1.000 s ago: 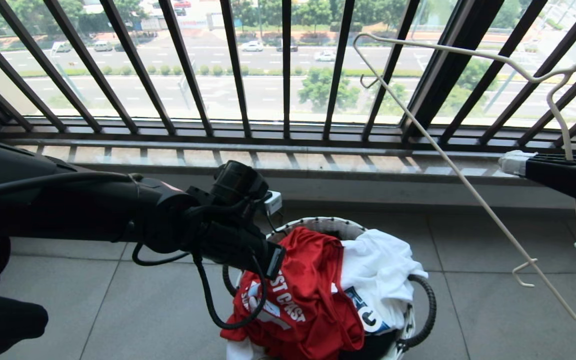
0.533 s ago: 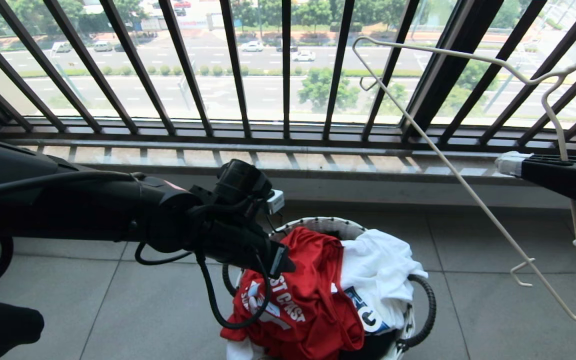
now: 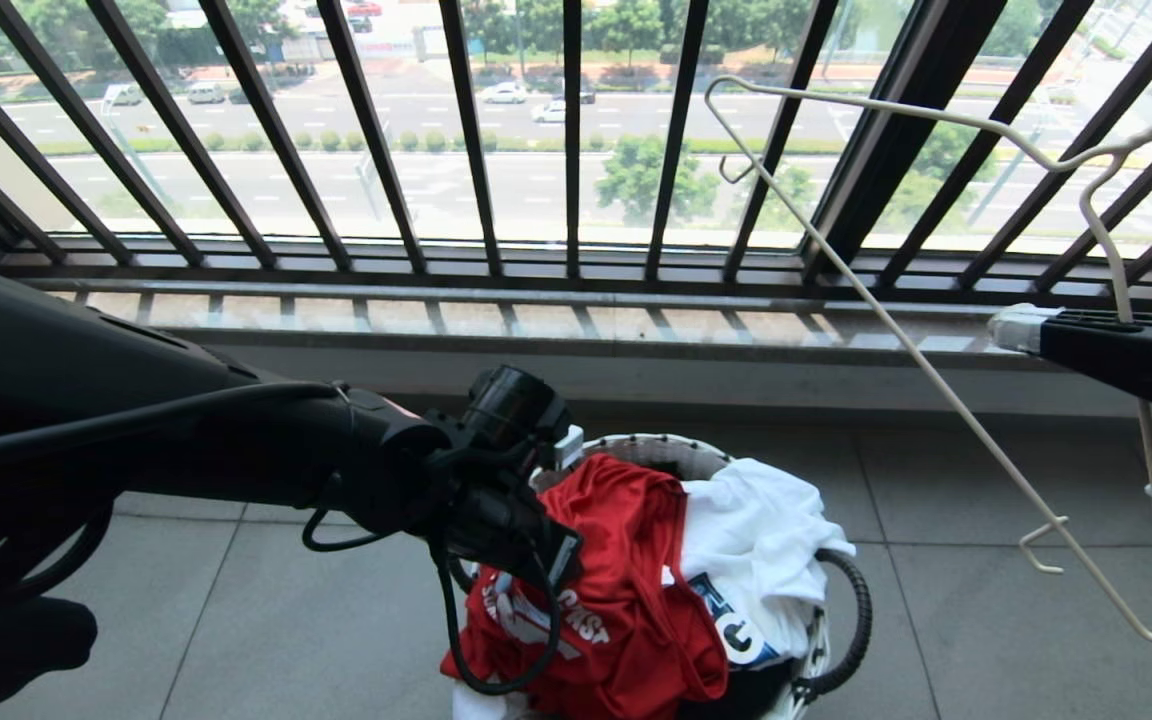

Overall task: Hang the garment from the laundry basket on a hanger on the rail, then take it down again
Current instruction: Pick up clothes from the basket

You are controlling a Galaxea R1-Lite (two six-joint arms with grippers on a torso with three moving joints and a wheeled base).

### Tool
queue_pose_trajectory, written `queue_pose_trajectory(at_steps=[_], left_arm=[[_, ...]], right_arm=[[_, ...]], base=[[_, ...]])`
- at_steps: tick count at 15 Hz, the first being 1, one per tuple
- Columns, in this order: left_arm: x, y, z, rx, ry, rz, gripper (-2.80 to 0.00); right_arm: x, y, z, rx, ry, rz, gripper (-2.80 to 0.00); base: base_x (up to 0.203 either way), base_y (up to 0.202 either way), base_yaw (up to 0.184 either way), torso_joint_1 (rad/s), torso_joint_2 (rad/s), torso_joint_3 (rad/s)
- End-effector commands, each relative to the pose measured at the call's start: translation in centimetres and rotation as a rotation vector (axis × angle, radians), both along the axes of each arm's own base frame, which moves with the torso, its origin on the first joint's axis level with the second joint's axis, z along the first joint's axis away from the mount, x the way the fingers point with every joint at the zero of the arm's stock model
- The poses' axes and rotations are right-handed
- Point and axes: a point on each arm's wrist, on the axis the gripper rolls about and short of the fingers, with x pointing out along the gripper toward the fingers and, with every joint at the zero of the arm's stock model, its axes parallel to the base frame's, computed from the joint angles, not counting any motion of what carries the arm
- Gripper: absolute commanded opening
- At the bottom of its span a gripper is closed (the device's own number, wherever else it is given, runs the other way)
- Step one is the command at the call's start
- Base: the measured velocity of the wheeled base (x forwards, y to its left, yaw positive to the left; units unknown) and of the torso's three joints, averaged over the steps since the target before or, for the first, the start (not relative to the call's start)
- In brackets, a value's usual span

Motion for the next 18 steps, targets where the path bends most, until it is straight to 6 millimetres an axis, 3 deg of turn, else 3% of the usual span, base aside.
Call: queue_pose_trajectory(at_steps=[1, 8, 12, 18], left_arm=[[-0.8, -0.1, -0.1, 0.054, 0.022, -0.008, -2.8], [-3.8, 1.1, 0.1, 0.356, 0.241, -0.118, -2.8], [-5.8, 3.0, 0.8, 0.486, 0.299, -0.279, -2.8], [-4.7, 1.6, -2.2, 0.52, 0.345, -0.287, -2.8]], right_arm=[[0.0, 0.0, 0.0, 0.0, -0.003, 0.002, -2.8], [0.0, 0.0, 0.0, -0.001, -0.003, 0.001, -2.8], [0.2, -0.3, 0.0, -0.002, -0.002, -0.022, -2.8], [0.2, -0.3, 0.2, 0.001, -0.005, -0.025, -2.8]], base=[[0.0, 0.0, 0.0, 0.0, 0.0, 0.0], [0.0, 0.0, 0.0, 0.0, 0.0, 0.0], [0.0, 0.0, 0.0, 0.0, 0.0, 0.0], [0.0, 0.0, 0.0, 0.0, 0.0, 0.0]])
